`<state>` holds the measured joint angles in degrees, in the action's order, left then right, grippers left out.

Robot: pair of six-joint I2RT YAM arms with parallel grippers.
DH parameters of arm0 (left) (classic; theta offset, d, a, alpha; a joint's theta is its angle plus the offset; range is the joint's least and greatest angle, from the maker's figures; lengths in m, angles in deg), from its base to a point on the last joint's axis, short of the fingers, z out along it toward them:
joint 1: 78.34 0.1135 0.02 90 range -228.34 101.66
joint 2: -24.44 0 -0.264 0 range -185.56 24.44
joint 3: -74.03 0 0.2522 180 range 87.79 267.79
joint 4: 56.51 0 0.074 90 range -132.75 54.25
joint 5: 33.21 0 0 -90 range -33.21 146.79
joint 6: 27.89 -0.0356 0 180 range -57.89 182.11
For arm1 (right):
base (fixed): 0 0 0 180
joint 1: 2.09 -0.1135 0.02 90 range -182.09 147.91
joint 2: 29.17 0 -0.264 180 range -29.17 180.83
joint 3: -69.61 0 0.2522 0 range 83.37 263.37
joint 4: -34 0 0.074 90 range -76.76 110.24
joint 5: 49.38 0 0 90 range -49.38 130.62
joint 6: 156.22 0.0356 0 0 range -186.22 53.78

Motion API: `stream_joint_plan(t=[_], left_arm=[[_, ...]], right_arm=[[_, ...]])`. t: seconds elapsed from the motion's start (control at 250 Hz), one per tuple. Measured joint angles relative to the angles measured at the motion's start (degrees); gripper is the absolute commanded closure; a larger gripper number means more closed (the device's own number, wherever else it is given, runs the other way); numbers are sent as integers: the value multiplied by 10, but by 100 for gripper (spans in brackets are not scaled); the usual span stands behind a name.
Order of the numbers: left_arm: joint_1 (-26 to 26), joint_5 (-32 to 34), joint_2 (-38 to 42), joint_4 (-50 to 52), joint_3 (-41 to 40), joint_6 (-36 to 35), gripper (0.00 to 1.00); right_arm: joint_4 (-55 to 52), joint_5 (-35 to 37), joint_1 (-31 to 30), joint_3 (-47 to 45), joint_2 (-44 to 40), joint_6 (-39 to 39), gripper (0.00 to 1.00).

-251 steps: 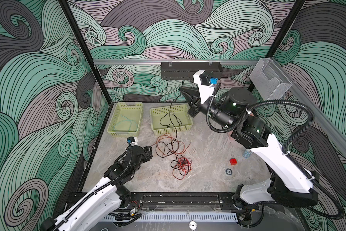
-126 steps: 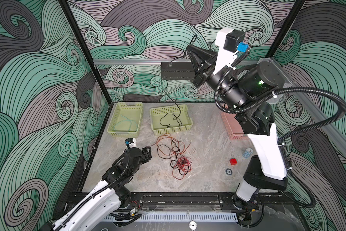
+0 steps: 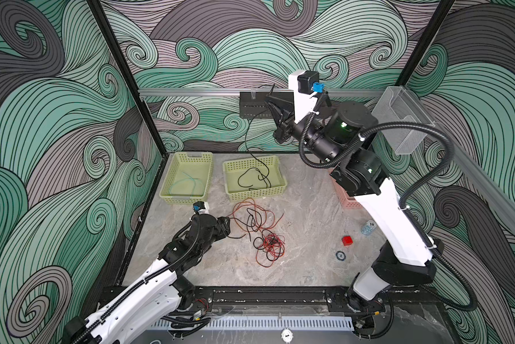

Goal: Untangle and sort cables by color
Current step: Place the cable in the container.

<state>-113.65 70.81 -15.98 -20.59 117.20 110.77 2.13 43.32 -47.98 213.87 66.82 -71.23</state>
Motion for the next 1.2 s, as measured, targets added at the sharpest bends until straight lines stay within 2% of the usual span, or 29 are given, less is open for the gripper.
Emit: stream_joint_plan(t=[0.196,0.515,0.851,1.043,1.067,1.107,1.123,1.199], left_arm=[[0,13,50,13,-20,17,34],[0,49,118,15,-63,30,34],[0,65,125,12,-88,30,34],[0,66,118,6,-90,30,34],[0,66,116,5,-90,30,34],[0,66,112,5,-90,30,34],[0,66,110,5,-90,30,34],[0,65,104,3,-90,30,34]], right_arm=[[-3,-9,57,-8,52,48,100],[-6,-16,83,-72,117,72,100],[-3,-32,92,-249,149,85,100],[-32,-31,94,-245,238,78,100],[-40,-31,95,-237,252,78,94],[-54,-31,98,-220,274,79,71],[-60,-31,99,-213,282,78,65],[-85,-26,104,-191,308,76,54]])
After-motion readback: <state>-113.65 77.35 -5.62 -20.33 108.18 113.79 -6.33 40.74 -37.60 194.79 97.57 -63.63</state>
